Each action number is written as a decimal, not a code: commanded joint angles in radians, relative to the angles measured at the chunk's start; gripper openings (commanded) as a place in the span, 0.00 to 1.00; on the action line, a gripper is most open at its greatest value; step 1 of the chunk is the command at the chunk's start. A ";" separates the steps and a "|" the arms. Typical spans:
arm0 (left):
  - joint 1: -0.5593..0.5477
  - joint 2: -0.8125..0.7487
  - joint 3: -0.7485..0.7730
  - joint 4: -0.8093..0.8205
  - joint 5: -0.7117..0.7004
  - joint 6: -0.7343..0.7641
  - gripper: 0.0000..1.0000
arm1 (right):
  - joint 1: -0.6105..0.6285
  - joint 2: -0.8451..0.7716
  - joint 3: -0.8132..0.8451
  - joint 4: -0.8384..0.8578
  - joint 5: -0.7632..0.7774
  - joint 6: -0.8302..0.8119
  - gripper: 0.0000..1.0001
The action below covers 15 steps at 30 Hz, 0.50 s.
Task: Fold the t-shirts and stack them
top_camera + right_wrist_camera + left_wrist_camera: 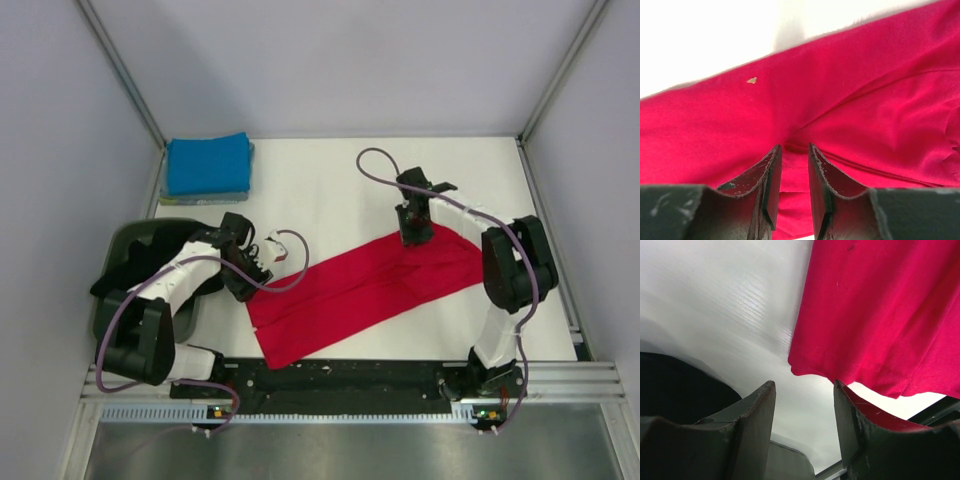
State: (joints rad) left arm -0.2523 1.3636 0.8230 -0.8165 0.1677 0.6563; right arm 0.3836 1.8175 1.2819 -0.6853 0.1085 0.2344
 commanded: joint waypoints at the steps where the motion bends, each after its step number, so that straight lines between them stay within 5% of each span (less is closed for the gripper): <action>1: -0.001 -0.017 0.011 0.000 0.015 0.005 0.55 | 0.001 0.020 -0.007 0.000 0.028 0.031 0.29; 7: -0.001 -0.020 0.011 0.004 0.015 0.003 0.55 | 0.001 0.062 0.014 0.001 -0.013 0.029 0.27; 11: -0.001 -0.023 0.004 0.005 0.010 0.008 0.55 | 0.001 0.059 0.007 0.001 -0.001 0.032 0.02; 15: -0.001 -0.026 -0.004 0.010 0.009 0.014 0.54 | 0.001 0.010 -0.024 -0.002 0.002 0.040 0.00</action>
State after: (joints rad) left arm -0.2523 1.3636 0.8227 -0.8162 0.1673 0.6567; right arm 0.3836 1.8759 1.2758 -0.6956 0.1005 0.2584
